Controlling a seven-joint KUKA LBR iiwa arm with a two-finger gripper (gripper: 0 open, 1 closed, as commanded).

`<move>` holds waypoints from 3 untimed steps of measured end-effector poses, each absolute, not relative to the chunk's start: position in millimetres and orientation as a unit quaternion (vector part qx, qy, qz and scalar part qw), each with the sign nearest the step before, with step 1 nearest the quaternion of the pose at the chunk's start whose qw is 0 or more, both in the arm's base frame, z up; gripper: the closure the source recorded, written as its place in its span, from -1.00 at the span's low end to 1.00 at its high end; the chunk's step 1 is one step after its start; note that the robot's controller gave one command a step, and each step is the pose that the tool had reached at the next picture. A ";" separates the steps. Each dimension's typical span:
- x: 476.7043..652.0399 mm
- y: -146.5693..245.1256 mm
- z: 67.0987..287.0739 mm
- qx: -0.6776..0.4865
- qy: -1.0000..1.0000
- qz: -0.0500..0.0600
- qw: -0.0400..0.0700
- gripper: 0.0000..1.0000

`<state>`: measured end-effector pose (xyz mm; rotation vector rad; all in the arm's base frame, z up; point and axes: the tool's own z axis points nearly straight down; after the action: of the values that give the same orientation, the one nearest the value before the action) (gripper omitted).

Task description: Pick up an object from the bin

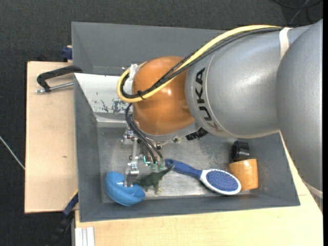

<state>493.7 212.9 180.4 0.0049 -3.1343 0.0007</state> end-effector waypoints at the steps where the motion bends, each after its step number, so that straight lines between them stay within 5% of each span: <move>1: 497.4 148.3 71.5 0.168 -0.986 -0.001 -0.003 -1.00; 2: 504.7 130.5 102.2 0.141 -0.990 -0.001 -0.004 -1.00; 3: 551.0 61.6 116.1 0.203 -0.979 0.001 -0.005 -1.00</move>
Offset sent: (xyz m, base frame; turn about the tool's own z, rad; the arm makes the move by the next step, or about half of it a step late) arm 0.0019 -0.0651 -0.1104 -0.3360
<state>551.0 61.6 116.1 0.6398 -3.0850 0.0046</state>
